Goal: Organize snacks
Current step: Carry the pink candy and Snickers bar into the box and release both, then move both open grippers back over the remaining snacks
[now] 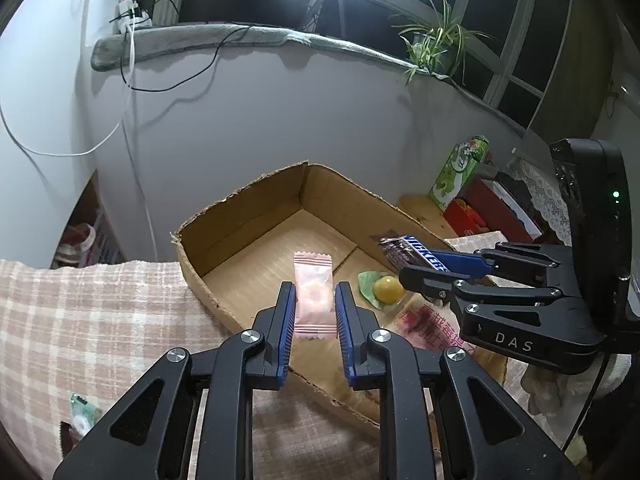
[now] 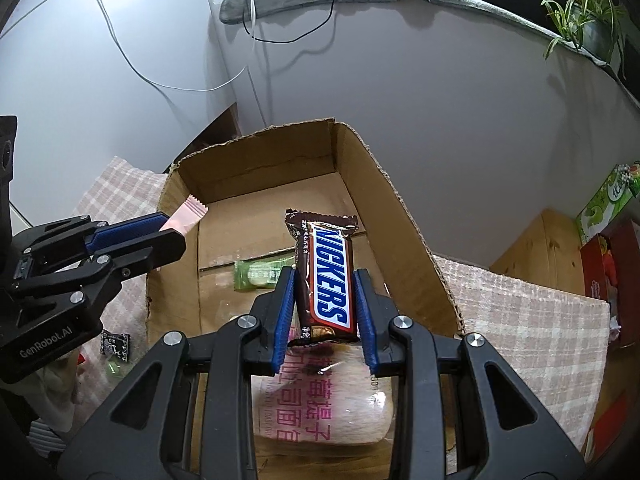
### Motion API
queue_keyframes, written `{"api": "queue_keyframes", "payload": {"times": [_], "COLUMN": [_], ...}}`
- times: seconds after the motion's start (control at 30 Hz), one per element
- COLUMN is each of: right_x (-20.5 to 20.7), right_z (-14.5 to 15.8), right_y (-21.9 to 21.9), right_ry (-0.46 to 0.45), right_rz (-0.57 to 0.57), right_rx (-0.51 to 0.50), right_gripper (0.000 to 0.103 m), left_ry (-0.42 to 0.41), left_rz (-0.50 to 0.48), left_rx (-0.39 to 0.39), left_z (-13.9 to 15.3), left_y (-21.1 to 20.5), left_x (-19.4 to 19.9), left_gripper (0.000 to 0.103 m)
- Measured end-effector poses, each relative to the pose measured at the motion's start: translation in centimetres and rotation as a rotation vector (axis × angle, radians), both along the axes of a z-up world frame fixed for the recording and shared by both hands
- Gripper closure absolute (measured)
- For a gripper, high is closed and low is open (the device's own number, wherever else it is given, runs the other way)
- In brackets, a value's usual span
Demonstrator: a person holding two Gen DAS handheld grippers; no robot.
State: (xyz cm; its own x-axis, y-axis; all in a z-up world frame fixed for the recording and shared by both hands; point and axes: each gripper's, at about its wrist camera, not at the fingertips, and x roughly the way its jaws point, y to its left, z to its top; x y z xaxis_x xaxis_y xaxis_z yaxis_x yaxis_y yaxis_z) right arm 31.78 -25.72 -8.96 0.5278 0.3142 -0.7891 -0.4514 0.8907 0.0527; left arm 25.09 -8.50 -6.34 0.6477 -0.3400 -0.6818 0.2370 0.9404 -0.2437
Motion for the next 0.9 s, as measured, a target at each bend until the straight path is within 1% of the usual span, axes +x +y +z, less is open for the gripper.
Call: {"api": "queue_keyframes", "payload": {"times": [0.03,0.1,0.13,0.17,0.53,0.7,0.9], "right_x": [0.1,0.0,-0.2,-0.4,-2.4,-4.2,-6.9], "right_z": [0.0,0.2,0.3,0.5,1.9,3.0,4.2], "right_y": [0.1,0.1,0.0,-0.1,0.3,1.2,2.4], "right_ry": [0.001,-0.003,-0.012,-0.021,-0.045,-0.065,-0.086], "right_rz": [0.002,0.000,-0.005,-0.007,0.003,0.023,0.060], "right_rx": [-0.003,-0.005,-0.005,-0.003,0.000,0.001,0.013], "right_gripper": [0.072,0.061,0.048,0.045,0.045,0.045,0.045], "left_ry": [0.002,0.001,0.001,0.001,-0.034,-0.057,-0.086], "left_rz": [-0.003,-0.004,-0.005,-0.004,0.012,0.020,0.049], "left_rx": [0.000,0.004,0.005,0.006,-0.006,-0.010,-0.011], "left_z": [0.0,0.1,0.1,0.1,1.7,2.8,4.1], "left_y": [-0.1,-0.2,-0.2,-0.1,0.8,1.8,4.2], "left_x": [0.4,0.3,0.2,0.2,-1.6,-3.3,-6.0], "left_gripper": [0.078,0.078,0.077,0.076,0.076,0.076,0.076]}}
